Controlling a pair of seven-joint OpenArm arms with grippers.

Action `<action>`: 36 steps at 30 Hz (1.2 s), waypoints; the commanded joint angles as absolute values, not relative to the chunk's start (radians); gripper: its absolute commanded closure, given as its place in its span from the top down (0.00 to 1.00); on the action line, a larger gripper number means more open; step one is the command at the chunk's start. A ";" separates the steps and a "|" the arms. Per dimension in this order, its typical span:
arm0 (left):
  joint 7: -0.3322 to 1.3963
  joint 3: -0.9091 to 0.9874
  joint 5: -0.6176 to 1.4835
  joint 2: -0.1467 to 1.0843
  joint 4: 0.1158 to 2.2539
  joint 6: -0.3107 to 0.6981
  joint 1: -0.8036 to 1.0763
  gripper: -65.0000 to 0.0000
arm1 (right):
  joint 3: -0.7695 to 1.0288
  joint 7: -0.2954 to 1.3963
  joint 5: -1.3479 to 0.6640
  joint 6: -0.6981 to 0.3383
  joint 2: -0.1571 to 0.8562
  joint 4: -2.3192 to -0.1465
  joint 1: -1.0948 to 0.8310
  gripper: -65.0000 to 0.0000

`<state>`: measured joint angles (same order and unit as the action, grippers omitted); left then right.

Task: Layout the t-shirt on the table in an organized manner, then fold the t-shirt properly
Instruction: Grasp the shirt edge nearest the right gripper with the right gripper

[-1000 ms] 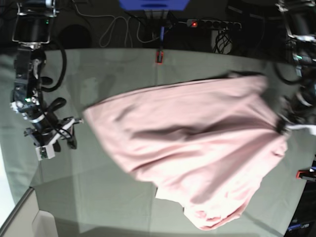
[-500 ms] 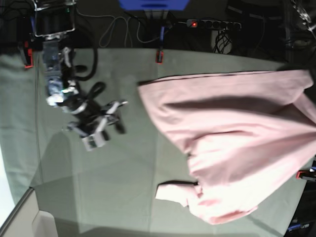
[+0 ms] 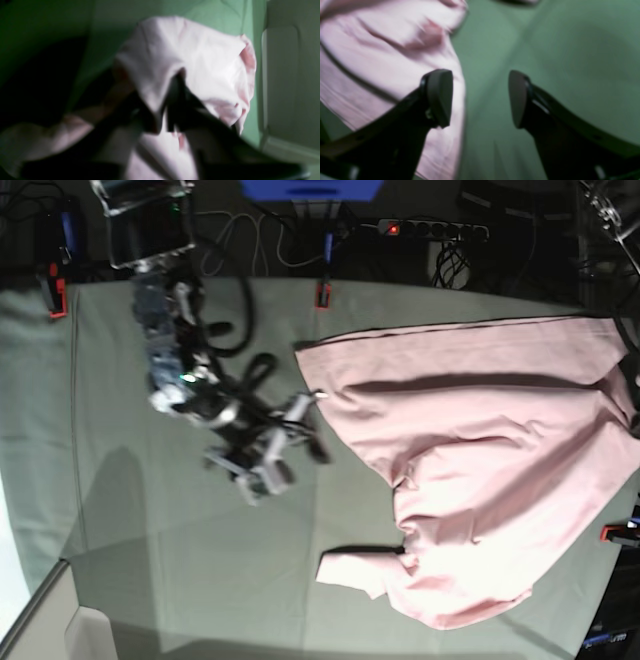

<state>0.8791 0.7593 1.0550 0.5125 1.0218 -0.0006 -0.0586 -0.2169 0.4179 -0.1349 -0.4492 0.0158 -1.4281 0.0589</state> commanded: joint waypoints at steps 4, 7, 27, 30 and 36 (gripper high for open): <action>0.955 0.766 1.086 0.542 1.041 0.004 -0.033 0.65 | -0.358 0.384 -0.148 -0.458 -0.002 -1.357 0.147 0.63; 0.981 0.768 1.086 0.542 1.069 0.004 0.005 0.85 | -0.438 0.381 -0.148 -0.458 -0.047 -1.237 0.219 0.63; 0.986 1.009 1.086 0.375 1.419 0.005 0.320 0.90 | -0.440 0.010 -0.148 -0.455 -0.157 -0.621 0.489 0.63; 0.986 1.012 1.081 0.360 1.408 0.005 0.335 0.90 | -0.443 -0.030 -0.148 -0.453 -0.157 -0.582 0.510 0.63; 0.984 1.012 1.075 0.329 1.405 0.005 0.338 0.90 | -0.446 -0.073 -0.148 -0.453 -0.157 -0.550 0.513 0.63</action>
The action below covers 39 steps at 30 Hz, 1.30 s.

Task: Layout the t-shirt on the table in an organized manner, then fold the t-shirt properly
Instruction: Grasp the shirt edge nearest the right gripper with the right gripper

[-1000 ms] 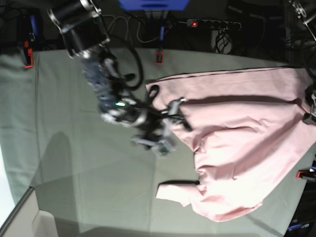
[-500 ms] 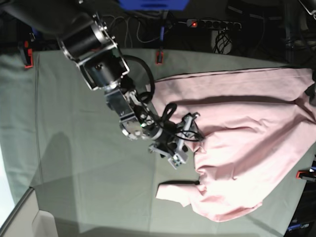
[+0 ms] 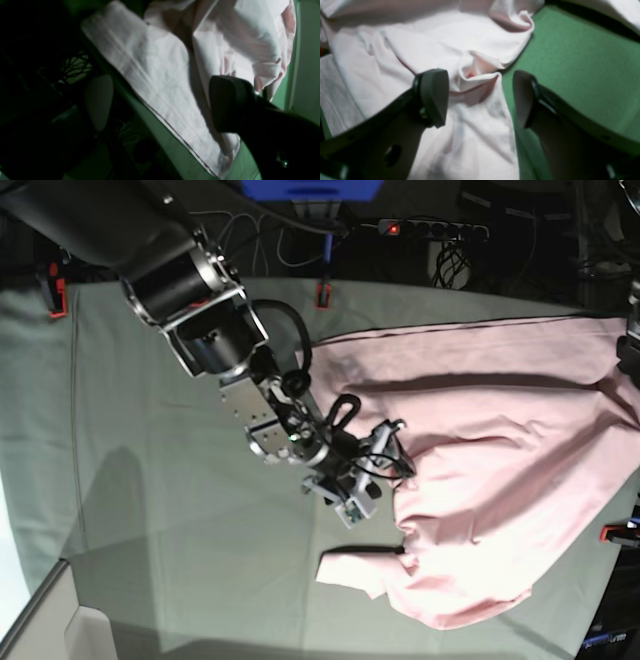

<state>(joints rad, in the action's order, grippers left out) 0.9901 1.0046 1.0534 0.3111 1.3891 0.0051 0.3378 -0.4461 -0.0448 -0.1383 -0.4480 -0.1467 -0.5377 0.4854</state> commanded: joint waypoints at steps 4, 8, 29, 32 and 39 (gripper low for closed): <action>0.986 1.012 1.075 0.314 1.414 0.005 0.338 0.90 | -0.446 -0.088 -0.148 -0.453 -0.157 -0.550 0.513 0.62; 0.986 1.012 1.075 0.314 1.408 0.005 0.338 0.90 | -0.446 -0.091 -0.148 -0.453 -0.157 -0.549 0.512 0.62; 0.986 1.007 1.075 0.317 1.406 0.005 0.344 0.90 | -0.610 -0.094 -0.154 -0.453 -0.157 -0.556 0.513 0.19; 0.986 1.009 1.075 0.318 1.406 0.005 0.344 0.90 | -0.610 -0.093 -0.154 -0.453 -0.157 -0.558 0.513 0.11; 0.986 1.006 1.075 0.314 1.405 0.005 0.325 0.90 | -0.595 -0.081 -0.153 -0.453 -0.122 -0.558 0.486 0.28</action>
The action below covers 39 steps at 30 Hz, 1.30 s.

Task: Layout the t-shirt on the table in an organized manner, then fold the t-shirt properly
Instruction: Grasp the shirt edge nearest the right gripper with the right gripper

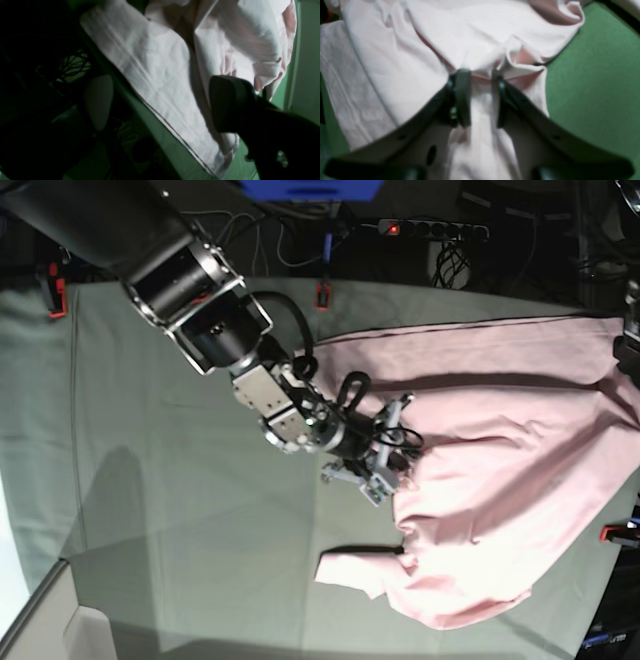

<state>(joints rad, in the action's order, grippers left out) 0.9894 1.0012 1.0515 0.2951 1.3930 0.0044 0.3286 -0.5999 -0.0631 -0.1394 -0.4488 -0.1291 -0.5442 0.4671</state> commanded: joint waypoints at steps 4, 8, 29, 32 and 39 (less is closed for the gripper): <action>0.986 0.995 1.075 0.312 1.405 0.005 0.314 0.90 | -0.492 -0.084 -0.153 -0.453 -0.084 -0.553 0.466 0.43; 0.986 0.984 1.075 0.314 1.405 0.005 0.311 0.90 | -0.403 -0.084 -0.153 -0.453 -0.062 -0.550 0.456 0.52; 0.975 0.941 1.073 0.314 1.242 -0.005 0.232 0.91 | -0.398 -0.082 -0.148 -0.455 -0.120 -0.552 0.372 0.30; 0.975 0.941 1.073 0.315 1.242 -0.005 0.229 0.91 | -0.395 -0.082 -0.148 -0.455 -0.120 -0.558 0.372 0.07; 0.983 0.941 0.963 0.295 1.242 -0.001 0.147 0.91 | -0.389 -0.082 -0.153 -0.455 -0.067 -0.664 0.318 0.00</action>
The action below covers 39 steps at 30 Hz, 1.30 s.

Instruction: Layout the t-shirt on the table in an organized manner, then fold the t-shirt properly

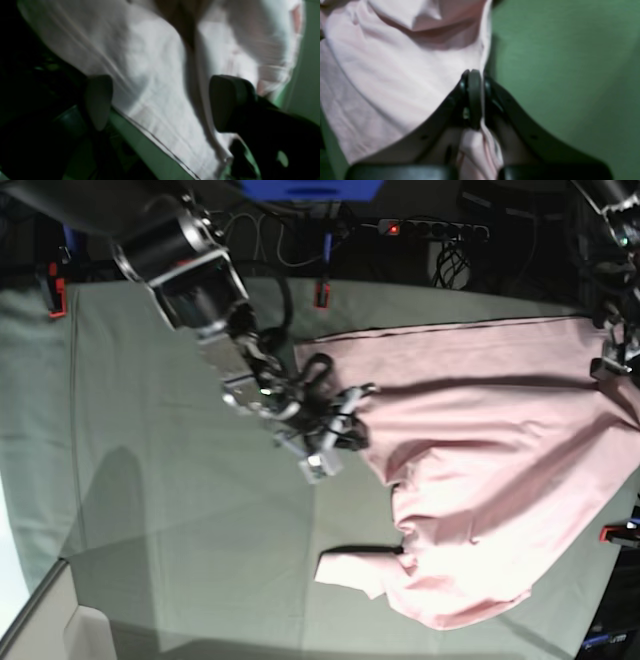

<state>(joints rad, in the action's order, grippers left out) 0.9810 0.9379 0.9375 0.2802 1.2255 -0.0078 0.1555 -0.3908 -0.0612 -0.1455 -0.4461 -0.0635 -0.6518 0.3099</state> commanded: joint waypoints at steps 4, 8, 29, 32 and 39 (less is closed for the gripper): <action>0.977 0.941 0.866 0.239 1.247 0.002 0.099 0.90 | -0.389 -0.082 -0.153 -0.455 0.002 -0.903 0.197 0.00; 0.975 0.940 0.754 0.199 1.242 0.004 0.047 0.90 | -0.387 -0.059 -0.153 -0.455 0.070 -1.087 0.101 0.00; 0.972 0.834 0.638 0.186 1.244 0.004 -0.058 0.90 | -0.386 -0.033 -0.148 -0.460 0.243 -1.626 -0.495 0.00; 0.972 0.835 0.638 0.186 1.245 0.004 -0.054 0.90 | -0.507 -0.024 -0.148 -0.460 0.298 -1.624 -0.469 0.00; 0.972 0.837 0.638 0.186 1.251 0.004 -0.051 0.90 | -0.618 0.082 -0.148 -0.460 0.389 -1.626 -0.371 0.31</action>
